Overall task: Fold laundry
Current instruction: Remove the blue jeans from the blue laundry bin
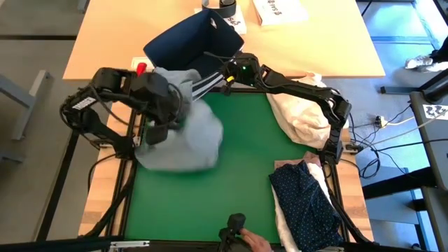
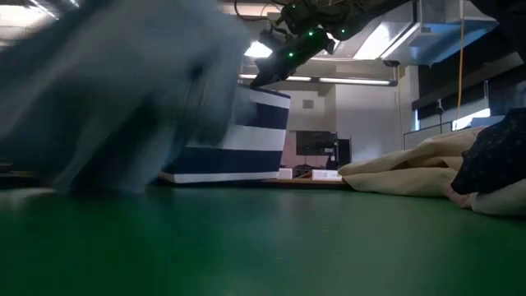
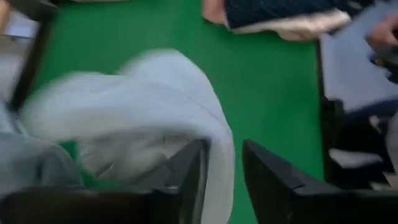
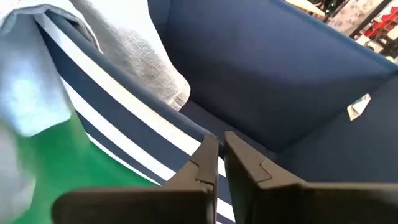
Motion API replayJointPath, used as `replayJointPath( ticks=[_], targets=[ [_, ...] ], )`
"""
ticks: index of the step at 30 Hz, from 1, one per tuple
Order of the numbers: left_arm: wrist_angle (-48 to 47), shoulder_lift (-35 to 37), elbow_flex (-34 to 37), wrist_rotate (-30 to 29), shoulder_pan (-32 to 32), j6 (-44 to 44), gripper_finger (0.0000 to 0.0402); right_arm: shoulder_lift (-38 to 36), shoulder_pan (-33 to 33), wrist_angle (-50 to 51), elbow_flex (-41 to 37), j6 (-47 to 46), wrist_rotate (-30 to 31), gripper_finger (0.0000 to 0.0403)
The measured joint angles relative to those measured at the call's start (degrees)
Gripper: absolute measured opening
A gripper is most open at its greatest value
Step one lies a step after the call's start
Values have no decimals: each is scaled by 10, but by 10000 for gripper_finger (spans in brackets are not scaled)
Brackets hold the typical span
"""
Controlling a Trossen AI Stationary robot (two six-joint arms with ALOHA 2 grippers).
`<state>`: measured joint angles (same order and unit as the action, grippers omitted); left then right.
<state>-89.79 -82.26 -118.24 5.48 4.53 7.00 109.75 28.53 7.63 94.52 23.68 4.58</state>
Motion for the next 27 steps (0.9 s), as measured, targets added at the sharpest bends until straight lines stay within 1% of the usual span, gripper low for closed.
replayJointPath(
  ticks=[3,5,7,9,11,12,13,14,17,23,25,27],
  targets=[
    [0,1,6,6,-24,-2,156,0,0,0,0,-8,0,20],
    [-1,1,-6,-24,-28,-2,177,0,0,-3,0,-8,0,20],
    [0,3,-28,-89,-27,13,191,0,0,-3,0,-8,0,20],
    [0,11,-51,-190,-21,38,200,0,0,-3,0,-8,0,20],
    [0,21,-57,-294,-9,60,205,0,0,-4,0,-8,0,20],
    [-1,24,-57,-333,-3,63,206,0,0,-3,0,-8,0,20],
    [-2,24,-57,-356,6,64,207,0,0,-4,0,-8,0,20],
    [-2,23,-57,-363,17,64,207,0,0,-4,0,-8,0,20],
    [4,11,-57,-357,52,79,203,0,0,-3,0,-8,0,20],
    [4,-41,-57,-360,122,181,196,0,0,-3,0,-8,0,20],
    [1,-67,-56,-345,153,205,195,0,0,-3,0,-8,0,20],
    [-2,-94,-56,-299,186,210,195,0,0,-3,0,-8,0,20]
  ],
)
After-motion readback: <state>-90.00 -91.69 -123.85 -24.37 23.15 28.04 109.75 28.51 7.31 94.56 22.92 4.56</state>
